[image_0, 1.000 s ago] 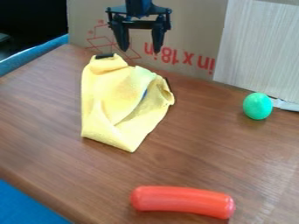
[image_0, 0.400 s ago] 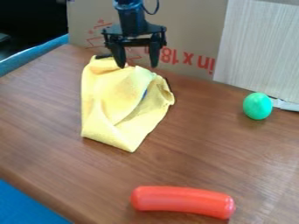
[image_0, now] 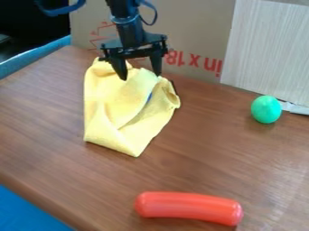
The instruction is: Unfold the cloth from top right to bottom left
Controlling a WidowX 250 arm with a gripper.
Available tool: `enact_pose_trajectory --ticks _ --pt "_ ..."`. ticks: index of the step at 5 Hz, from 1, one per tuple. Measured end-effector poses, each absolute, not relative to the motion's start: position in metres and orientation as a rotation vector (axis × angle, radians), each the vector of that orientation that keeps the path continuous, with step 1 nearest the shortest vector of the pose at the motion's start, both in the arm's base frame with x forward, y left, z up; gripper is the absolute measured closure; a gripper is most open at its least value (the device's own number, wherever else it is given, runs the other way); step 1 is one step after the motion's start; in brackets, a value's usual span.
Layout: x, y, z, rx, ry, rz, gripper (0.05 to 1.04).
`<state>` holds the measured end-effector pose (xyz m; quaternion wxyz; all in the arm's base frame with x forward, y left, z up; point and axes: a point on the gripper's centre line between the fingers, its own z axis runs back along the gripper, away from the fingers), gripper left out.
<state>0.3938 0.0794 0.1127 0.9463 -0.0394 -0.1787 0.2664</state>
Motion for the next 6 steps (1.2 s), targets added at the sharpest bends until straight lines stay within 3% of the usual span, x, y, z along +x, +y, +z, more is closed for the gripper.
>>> enact_pose_trajectory --ticks 2,3,4,5,6 --pt "0.393 0.081 0.11 -0.086 -0.381 0.613 0.704" --pt "0.394 0.083 0.111 -0.08 -0.391 0.618 0.917" --pt "0.394 0.083 0.111 -0.083 -0.395 0.624 1.014" --pt "0.393 0.088 0.114 -0.102 -0.404 0.649 1.028" --pt "0.388 0.103 0.129 -0.12 -0.476 0.682 1.028"
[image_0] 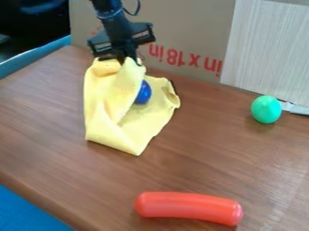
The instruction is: Unfold the cloth from top right to bottom left
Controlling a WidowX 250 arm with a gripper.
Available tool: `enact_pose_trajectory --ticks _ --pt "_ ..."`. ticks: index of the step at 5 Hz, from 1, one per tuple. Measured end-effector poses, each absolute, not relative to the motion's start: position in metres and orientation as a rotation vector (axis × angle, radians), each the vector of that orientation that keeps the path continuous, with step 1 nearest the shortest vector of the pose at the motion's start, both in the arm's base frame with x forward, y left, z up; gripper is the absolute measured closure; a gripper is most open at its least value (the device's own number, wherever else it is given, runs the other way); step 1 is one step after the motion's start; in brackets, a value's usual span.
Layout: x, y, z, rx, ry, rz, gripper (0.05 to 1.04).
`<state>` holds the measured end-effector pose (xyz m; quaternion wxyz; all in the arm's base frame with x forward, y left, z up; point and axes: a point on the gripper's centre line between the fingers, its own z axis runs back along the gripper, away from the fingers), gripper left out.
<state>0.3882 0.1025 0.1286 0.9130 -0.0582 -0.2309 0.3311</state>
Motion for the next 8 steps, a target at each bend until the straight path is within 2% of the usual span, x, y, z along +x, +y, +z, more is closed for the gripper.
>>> enact_pose_trajectory --ticks 2,4,6,8 --pt "0.355 0.127 0.133 -0.169 -0.582 0.677 1.028" --pt "0.321 0.159 0.125 -0.185 -0.607 0.721 1.028" --pt "0.299 0.189 0.117 -0.128 -0.59 0.778 1.028" --pt "0.275 0.208 0.096 -0.07 -0.539 0.897 1.028"
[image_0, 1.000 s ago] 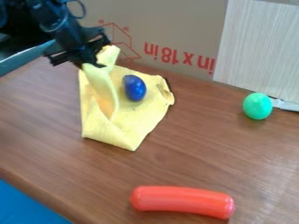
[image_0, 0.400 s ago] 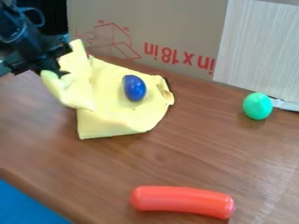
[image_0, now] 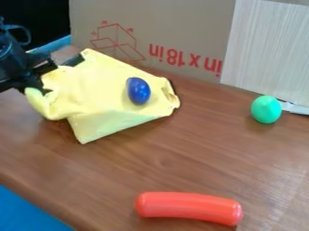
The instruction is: Unfold the cloth from top right to bottom left
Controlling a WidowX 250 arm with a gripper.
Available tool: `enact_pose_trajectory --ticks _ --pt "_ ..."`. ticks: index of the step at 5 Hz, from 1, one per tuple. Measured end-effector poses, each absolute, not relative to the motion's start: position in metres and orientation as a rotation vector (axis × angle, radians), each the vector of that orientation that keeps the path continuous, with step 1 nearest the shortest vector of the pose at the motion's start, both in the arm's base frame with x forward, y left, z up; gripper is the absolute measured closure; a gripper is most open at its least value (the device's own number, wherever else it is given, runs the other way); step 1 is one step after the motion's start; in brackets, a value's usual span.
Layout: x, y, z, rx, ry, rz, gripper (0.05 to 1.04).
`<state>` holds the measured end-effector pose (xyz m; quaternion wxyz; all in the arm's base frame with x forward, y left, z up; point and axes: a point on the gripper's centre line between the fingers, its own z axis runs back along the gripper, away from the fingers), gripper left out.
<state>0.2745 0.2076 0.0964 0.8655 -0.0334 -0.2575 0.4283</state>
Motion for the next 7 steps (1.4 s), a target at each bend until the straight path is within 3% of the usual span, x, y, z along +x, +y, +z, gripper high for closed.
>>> enact_pose_trajectory --ticks 1,3,5,7 --pt "0.264 0.212 0.086 -0.024 -0.528 0.901 1.028" --pt "0.249 0.227 0.11 0.095 -0.62 0.82 1.028" --pt "0.244 0.239 0.124 0.127 -0.567 0.758 1.028" --pt "0.234 0.249 0.11 0.185 -0.472 0.816 1.028"
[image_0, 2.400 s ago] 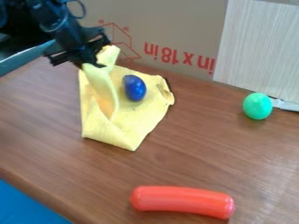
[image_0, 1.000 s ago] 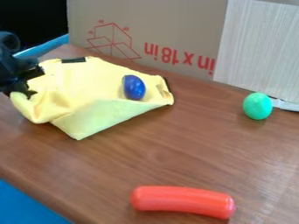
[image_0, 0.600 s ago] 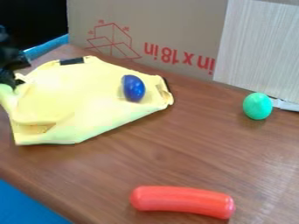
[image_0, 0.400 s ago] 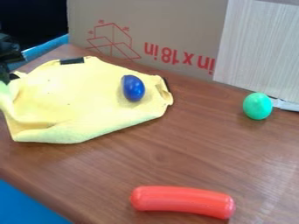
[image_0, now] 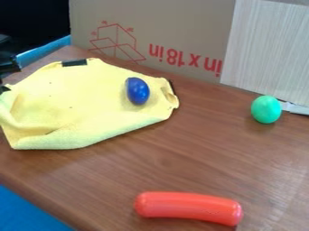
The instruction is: Unfold the cloth from top right to bottom left
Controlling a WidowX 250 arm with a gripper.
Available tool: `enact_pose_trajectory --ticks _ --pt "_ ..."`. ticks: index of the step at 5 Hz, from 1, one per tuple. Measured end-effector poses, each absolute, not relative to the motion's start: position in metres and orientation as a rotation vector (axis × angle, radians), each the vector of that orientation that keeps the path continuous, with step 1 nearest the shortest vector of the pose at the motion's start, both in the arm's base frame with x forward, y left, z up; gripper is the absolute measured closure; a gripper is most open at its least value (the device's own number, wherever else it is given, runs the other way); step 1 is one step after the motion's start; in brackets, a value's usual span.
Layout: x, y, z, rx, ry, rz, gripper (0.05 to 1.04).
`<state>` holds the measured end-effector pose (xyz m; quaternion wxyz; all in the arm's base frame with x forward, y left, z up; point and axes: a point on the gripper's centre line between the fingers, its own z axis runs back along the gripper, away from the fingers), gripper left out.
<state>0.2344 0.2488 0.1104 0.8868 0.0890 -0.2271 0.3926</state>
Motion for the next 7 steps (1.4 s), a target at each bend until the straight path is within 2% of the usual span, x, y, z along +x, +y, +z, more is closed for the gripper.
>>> enact_pose_trajectory --ticks 1,2,4,5,6,7 --pt "0.229 0.257 0.106 0.236 -0.448 0.819 1.028" --pt "0.221 0.265 0.106 0.254 -0.445 0.841 1.028" --pt "0.206 0.274 0.106 0.26 -0.433 0.854 1.028" --pt "0.201 0.278 0.106 0.271 -0.424 0.849 0.993" --pt "0.196 0.286 0.099 0.289 -0.401 0.838 0.856" --pt "0.195 0.293 0.103 0.3 -0.392 0.818 0.585"
